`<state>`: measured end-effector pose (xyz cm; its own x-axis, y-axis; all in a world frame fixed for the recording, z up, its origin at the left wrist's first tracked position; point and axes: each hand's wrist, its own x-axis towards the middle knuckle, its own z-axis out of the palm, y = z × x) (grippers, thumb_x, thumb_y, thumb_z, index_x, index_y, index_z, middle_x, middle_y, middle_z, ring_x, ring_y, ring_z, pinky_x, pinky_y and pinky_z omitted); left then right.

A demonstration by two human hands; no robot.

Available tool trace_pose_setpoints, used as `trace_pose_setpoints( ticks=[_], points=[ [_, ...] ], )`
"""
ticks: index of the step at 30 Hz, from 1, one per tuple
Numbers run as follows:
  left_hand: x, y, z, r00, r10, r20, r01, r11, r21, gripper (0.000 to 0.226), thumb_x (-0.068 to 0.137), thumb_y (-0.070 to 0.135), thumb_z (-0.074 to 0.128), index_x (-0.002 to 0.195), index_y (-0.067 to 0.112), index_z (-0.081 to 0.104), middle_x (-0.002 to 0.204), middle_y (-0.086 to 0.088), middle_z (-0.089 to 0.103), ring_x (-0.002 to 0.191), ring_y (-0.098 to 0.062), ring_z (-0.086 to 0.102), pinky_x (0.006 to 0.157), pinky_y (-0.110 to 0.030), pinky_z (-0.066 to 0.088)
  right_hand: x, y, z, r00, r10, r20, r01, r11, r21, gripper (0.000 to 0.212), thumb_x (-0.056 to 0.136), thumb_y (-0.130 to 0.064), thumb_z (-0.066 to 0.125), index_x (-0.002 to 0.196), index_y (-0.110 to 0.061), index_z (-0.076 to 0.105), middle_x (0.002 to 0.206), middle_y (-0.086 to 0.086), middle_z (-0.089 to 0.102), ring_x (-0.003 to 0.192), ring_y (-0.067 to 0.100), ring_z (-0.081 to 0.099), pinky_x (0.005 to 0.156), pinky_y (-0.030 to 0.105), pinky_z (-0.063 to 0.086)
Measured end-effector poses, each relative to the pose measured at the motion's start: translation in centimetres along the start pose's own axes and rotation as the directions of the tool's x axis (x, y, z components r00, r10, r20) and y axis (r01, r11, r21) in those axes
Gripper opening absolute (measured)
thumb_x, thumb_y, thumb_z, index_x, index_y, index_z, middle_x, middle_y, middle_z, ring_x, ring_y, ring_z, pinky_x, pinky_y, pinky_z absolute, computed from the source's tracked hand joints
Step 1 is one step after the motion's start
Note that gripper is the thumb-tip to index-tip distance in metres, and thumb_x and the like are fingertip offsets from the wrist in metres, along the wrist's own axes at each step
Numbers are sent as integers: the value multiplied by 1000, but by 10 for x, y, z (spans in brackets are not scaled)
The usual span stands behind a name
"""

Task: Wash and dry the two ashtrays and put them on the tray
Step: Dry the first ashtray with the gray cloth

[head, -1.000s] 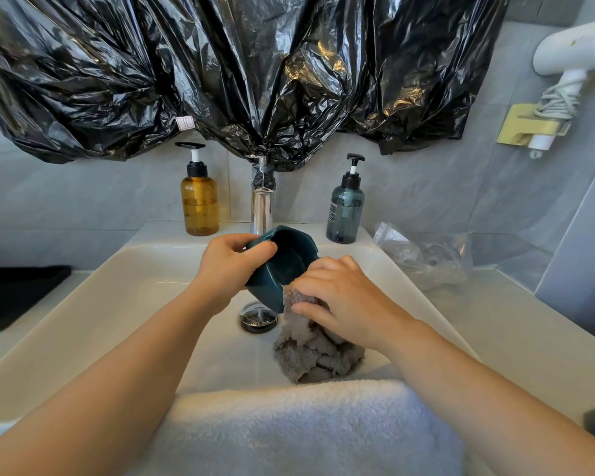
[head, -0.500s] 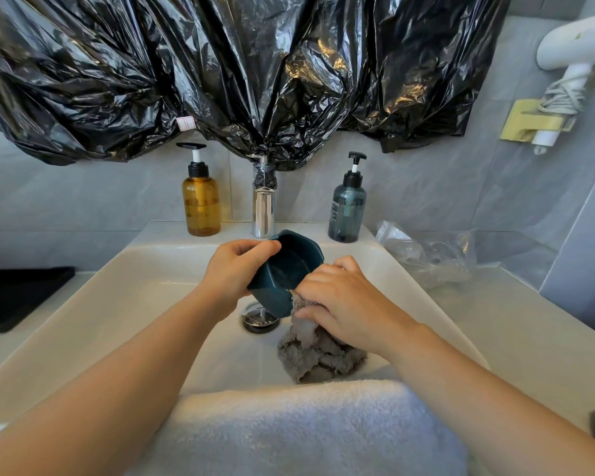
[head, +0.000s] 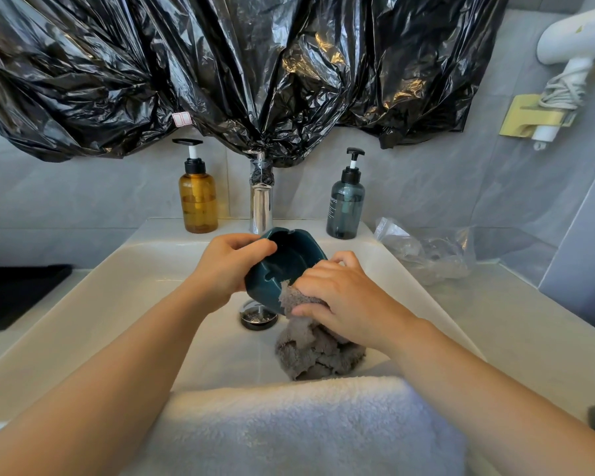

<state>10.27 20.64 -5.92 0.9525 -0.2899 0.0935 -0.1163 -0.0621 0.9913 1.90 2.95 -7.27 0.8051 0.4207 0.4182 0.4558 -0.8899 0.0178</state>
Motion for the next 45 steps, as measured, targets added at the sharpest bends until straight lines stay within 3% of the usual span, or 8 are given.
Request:
trace_pose_setpoints(
  ticks=[13,18,22,26,29,33,41,45],
  points=[
    [-6,-3,11,994,-68,86,88,962,-257,39,84,15,70,118,1,58,110,-21,67,98,-29,68,67,-30,59,4,-7,9,979,108,-171,-84,986,143,32,94,-41,48,69,-25,37,65,-13,38,65,9,33,80,31,29],
    [-2,-3,5,999,-42,19,45,987,-154,23,84,14,70,105,5,66,101,-18,70,91,-27,68,66,-32,58,7,-10,8,994,88,-58,-78,984,159,27,95,-39,54,75,-22,46,73,-11,48,73,11,44,85,31,29],
    [-1,4,-5,997,-63,34,67,987,-145,19,84,10,68,101,2,67,90,-14,71,79,-22,68,53,-25,55,0,-1,3,1000,23,-8,-22,999,23,25,93,-38,56,77,-28,41,81,-14,48,83,9,44,91,30,27],
    [-4,2,-3,994,-79,82,88,990,-114,21,86,13,67,104,3,65,95,-15,70,85,-25,67,60,-29,57,-2,-4,2,1000,-2,20,2,999,-47,30,92,-39,59,73,-28,40,73,-15,43,76,7,40,96,31,28],
    [-4,-2,4,993,-93,73,105,975,-195,31,85,18,69,110,1,62,103,-19,69,97,-31,67,71,-36,58,2,-12,6,998,17,-54,-15,999,31,30,94,-37,57,71,-28,38,69,-16,40,70,9,40,88,30,30],
    [-3,-3,12,998,-61,15,63,979,-196,25,86,20,68,104,3,65,99,-20,70,88,-31,67,71,-39,57,10,-16,10,993,70,-97,-60,993,104,33,95,-38,54,70,-27,35,65,-15,37,65,11,38,80,29,29],
    [-3,-5,8,996,-15,-90,3,991,-134,20,86,19,68,98,4,68,83,-13,69,74,-24,66,61,-33,56,11,-17,13,996,81,31,-86,978,189,23,95,-38,54,76,-33,41,69,-20,41,74,13,45,94,34,32],
    [-1,-2,5,998,8,-62,-11,999,-39,23,85,22,69,101,6,69,92,-13,70,85,-26,66,70,-37,59,4,-8,4,996,37,81,-38,999,13,21,94,-35,55,76,-30,46,78,-16,50,84,10,48,109,36,24]
  ],
)
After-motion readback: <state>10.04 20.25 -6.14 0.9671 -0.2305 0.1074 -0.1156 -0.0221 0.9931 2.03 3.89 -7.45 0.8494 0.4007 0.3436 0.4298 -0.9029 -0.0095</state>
